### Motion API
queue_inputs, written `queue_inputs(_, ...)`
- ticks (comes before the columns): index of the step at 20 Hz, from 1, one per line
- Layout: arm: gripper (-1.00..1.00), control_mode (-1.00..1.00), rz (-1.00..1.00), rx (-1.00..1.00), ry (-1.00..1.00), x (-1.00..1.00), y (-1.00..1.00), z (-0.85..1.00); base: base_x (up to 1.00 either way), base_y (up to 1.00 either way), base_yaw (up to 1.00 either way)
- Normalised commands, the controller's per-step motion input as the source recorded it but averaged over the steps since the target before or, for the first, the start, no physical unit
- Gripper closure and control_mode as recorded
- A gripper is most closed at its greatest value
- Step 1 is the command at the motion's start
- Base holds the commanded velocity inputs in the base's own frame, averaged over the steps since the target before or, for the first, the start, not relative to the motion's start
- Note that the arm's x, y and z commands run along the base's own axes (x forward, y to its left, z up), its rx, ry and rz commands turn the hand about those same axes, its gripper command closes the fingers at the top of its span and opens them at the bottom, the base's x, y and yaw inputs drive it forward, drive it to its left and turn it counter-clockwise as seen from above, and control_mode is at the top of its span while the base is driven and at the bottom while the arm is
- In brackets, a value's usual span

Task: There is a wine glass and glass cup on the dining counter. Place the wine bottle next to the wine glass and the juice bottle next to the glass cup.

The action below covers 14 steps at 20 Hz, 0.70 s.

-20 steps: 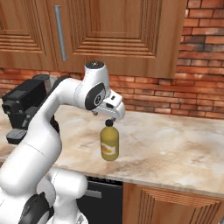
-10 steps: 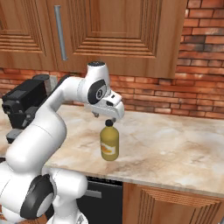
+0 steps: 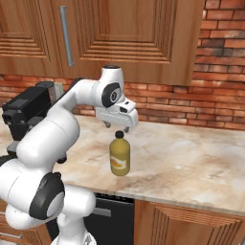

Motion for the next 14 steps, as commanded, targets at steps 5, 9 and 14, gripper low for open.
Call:
queue_inputs(5,-1.00,-1.00,0.00,0.00,0.00,0.05,-0.03,-0.21,0.00,0.00,0.00)
queue_inputs(9,-1.00,-1.00,0.00,0.00,0.00,0.15,0.00,-0.17,0.00,0.00,0.00)
queue_inputs(14,-1.00,-1.00,0.00,0.00,0.00,0.19,-0.02,-0.10,0.00,0.00,0.00)
